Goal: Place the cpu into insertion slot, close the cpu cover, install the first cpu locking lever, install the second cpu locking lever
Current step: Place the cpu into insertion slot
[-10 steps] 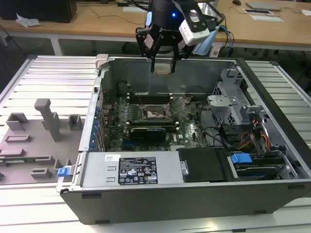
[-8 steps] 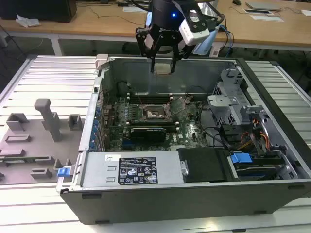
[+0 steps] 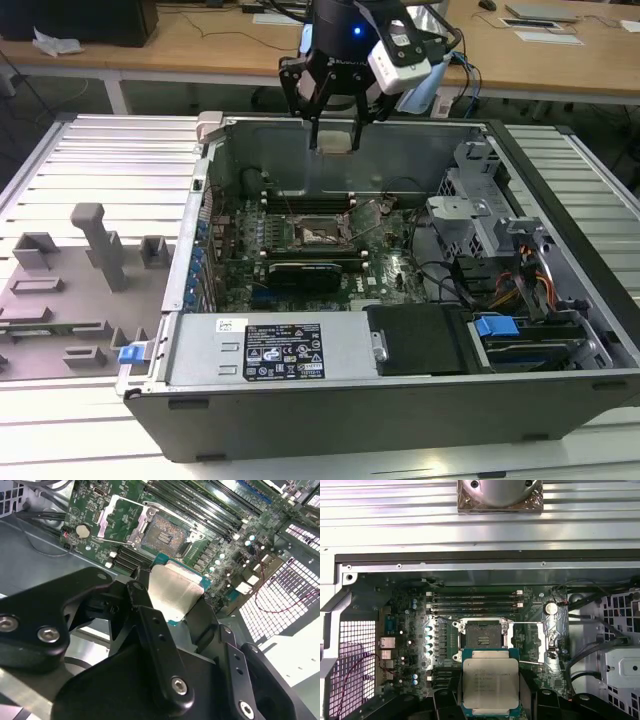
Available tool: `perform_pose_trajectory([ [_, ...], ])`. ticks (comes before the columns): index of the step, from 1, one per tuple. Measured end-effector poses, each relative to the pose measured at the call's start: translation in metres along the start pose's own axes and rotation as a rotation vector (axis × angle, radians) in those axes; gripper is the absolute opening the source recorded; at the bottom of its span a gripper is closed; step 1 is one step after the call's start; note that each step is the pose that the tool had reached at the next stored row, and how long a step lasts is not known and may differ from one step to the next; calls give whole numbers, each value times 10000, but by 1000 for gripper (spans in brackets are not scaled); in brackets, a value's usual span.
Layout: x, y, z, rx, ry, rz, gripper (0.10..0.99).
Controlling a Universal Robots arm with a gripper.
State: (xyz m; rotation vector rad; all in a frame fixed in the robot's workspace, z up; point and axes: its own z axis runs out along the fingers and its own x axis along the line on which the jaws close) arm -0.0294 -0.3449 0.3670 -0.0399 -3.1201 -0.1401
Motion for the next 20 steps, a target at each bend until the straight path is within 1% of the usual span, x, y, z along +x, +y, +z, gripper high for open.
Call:
perform_pose_trajectory([
  [3,1,-5,49,0,-19,0,541],
  [6,13,-17,183,-1,-78,-7,541],
  [8,18,-20,221,-1,-89,-8,541],
  [9,22,-25,272,-2,-98,-9,541],
  [10,22,-28,303,-3,-98,-10,541],
  [12,22,-31,334,-2,-104,53,541],
  [17,21,-35,384,-16,-190,1021,541],
  [20,20,-40,437,-30,-274,1956,541],
])
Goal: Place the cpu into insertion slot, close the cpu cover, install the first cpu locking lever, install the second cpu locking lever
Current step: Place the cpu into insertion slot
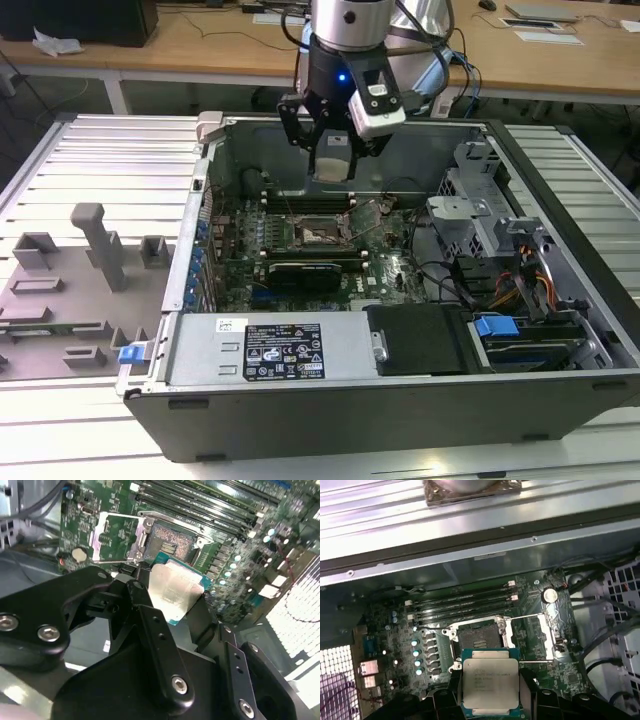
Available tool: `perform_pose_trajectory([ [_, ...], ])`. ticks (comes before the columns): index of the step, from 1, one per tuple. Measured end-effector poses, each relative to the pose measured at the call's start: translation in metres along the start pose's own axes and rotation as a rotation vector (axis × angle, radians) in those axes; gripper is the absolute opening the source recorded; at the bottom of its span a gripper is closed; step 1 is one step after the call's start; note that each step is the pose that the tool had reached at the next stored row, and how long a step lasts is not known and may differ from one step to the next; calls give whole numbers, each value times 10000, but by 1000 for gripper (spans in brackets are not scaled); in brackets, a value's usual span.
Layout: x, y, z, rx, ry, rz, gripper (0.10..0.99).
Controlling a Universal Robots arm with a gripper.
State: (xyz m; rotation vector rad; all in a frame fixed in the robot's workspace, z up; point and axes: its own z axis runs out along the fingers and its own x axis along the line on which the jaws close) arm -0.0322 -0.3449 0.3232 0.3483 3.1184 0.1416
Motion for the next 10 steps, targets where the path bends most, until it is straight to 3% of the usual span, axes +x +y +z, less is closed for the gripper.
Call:
perform_pose_trajectory([
  [8,0,-3,33,0,-135,1470,541],
  [10,0,-3,37,-8,-197,2164,541],
])
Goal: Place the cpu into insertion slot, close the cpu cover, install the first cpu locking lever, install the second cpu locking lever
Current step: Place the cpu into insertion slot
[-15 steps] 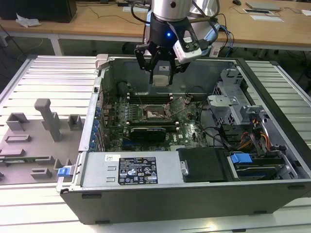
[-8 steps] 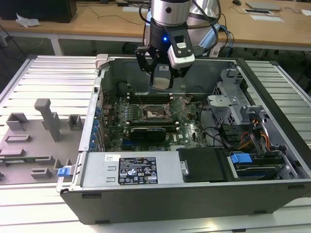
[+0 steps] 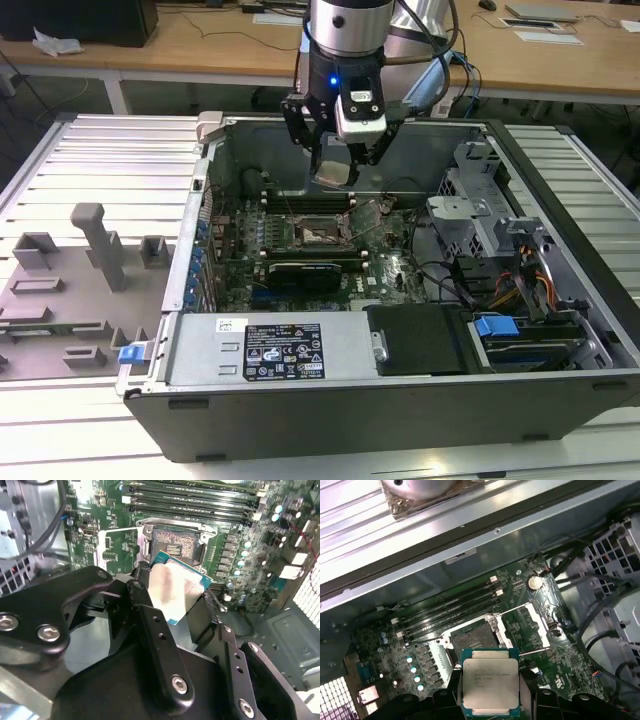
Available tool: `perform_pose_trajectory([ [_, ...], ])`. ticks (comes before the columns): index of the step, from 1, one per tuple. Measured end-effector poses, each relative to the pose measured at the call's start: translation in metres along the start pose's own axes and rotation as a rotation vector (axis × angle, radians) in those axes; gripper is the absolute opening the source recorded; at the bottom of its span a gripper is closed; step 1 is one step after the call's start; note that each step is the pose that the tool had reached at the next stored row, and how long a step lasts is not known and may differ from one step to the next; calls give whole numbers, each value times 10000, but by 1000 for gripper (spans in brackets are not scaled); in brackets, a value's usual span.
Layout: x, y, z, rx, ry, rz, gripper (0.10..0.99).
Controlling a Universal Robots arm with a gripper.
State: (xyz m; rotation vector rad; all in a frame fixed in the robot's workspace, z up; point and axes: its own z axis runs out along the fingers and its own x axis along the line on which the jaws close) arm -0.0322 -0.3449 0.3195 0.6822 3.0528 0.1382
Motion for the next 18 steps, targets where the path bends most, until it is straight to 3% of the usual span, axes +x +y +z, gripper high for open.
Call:
perform_pose_trajectory([
  [2,0,0,4,-5,-55,615,541],
  [6,0,-1,8,-9,-110,1231,541],
  [18,0,-2,26,-28,-379,4205,541],
])
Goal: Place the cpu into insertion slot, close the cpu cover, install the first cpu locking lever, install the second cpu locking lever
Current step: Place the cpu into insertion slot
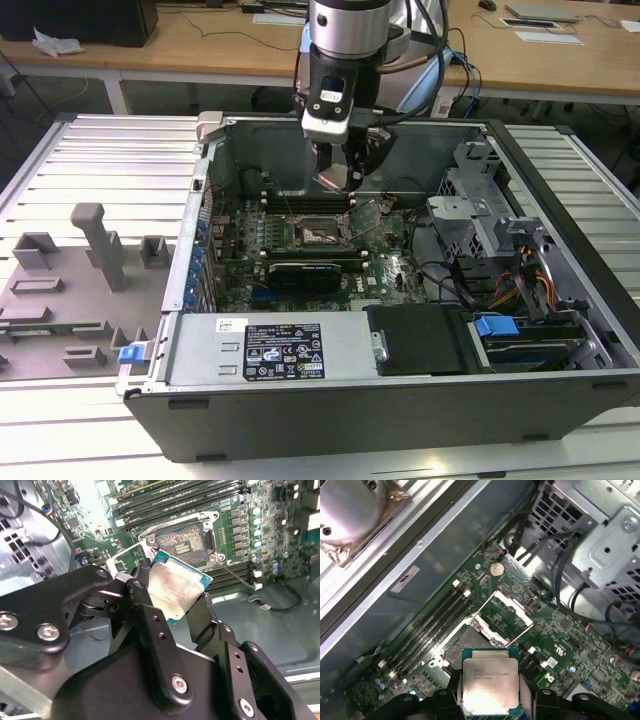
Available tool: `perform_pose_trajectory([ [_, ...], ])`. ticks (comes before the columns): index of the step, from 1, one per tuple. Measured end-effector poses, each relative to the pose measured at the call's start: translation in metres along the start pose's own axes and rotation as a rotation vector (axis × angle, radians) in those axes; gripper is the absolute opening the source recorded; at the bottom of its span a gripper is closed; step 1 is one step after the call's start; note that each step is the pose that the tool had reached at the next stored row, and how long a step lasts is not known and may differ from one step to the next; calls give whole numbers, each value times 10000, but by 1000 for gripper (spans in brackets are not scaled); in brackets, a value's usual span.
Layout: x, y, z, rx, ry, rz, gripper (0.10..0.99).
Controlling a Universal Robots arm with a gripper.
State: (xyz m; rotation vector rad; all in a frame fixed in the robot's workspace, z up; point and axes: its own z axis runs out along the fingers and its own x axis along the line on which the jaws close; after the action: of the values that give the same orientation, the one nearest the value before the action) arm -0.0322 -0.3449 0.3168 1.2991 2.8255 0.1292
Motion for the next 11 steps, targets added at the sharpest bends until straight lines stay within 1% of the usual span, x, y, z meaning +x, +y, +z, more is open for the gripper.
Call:
perform_pose_trajectory([
  [4,0,0,4,-3,-56,606,541],
  [6,0,-1,6,-6,-98,1081,541],
  [11,0,-1,10,-13,-170,1902,541],
])
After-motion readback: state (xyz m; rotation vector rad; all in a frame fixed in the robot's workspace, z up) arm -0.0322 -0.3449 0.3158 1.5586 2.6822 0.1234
